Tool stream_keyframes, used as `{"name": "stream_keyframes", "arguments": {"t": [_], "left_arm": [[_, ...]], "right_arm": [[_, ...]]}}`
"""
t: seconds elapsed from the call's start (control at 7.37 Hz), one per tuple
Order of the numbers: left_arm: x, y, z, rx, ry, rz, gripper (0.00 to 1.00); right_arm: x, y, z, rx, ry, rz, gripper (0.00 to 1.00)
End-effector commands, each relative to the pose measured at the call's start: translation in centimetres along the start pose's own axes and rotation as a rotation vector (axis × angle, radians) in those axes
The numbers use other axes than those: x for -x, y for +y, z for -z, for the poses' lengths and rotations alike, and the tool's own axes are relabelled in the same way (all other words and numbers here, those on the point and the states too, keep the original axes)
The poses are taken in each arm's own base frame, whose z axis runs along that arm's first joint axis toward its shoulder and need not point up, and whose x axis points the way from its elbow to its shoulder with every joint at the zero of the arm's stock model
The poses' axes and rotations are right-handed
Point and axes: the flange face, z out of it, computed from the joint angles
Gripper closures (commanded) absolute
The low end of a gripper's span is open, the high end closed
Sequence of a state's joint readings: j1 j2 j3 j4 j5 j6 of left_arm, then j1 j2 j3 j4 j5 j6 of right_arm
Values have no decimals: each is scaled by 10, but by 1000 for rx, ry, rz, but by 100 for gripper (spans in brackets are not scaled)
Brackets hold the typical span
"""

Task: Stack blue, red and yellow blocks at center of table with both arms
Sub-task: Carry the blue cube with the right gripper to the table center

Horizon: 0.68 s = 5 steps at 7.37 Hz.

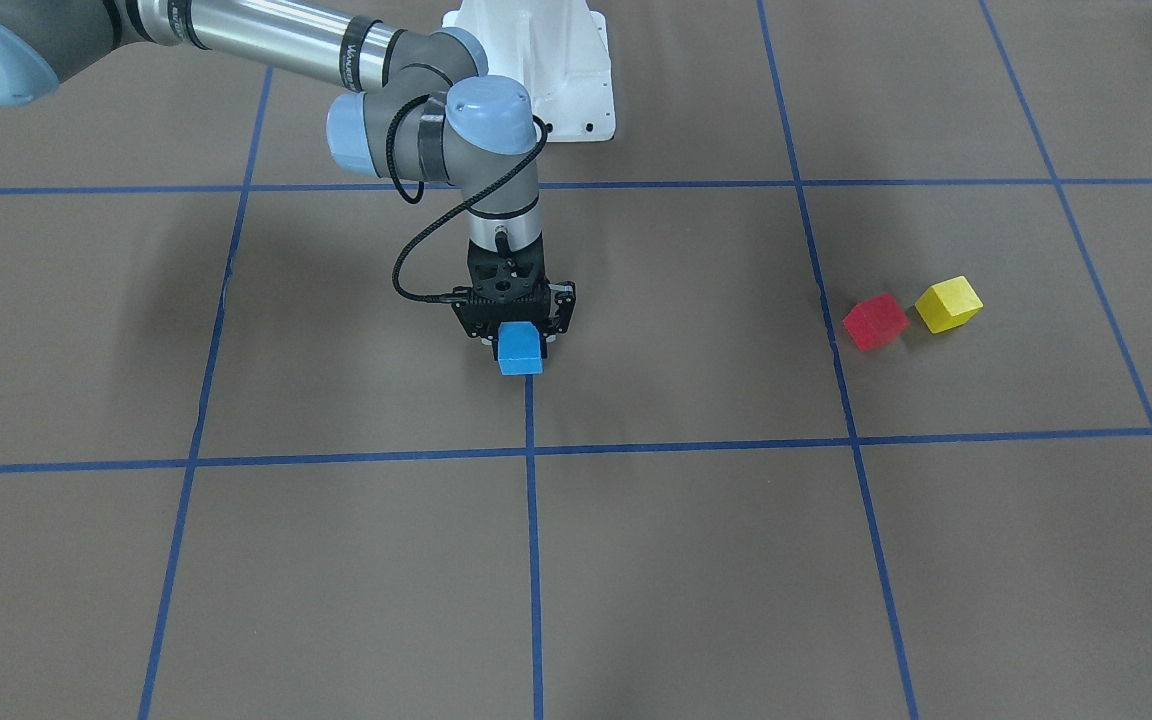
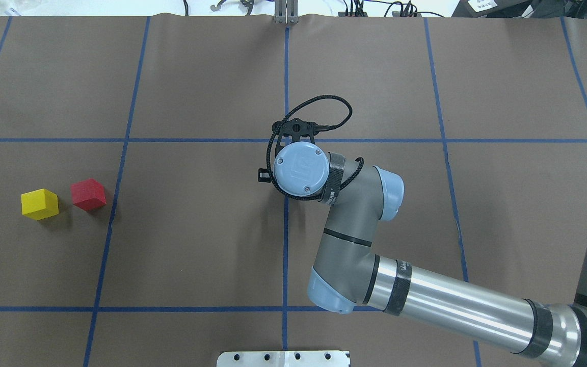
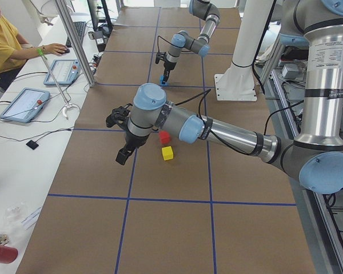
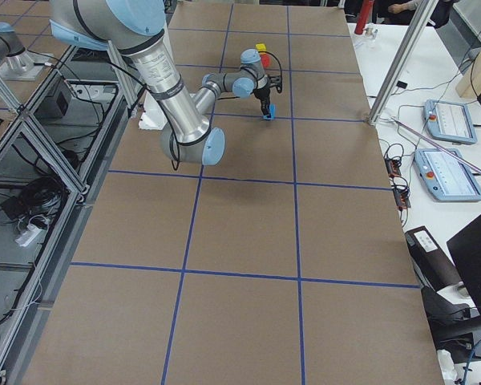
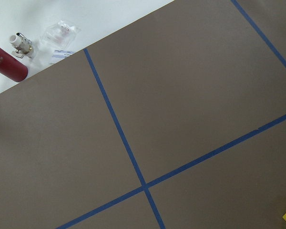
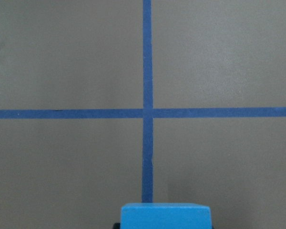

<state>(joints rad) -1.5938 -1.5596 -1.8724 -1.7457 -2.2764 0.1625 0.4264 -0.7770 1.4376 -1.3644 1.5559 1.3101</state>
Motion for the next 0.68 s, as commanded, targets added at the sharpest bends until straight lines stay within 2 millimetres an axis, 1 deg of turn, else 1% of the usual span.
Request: {"name": "stream_keyframes", "arguments": {"t": [0.0,0.14,0.27,0.54], "left_arm": [[0,1,-1,2,0,1,0],[0,1,0,2,0,1,0],[0,2,0,2,0,1,0],[0,2,0,2,0,1,0]], "right_arm": [[9,10,-10,6,17,-28,35],[11,13,-12,-30,29,-35,1],[12,14,-12,-34,26,-32,0],[19,9,-2,-41,8,-35,0]]}}
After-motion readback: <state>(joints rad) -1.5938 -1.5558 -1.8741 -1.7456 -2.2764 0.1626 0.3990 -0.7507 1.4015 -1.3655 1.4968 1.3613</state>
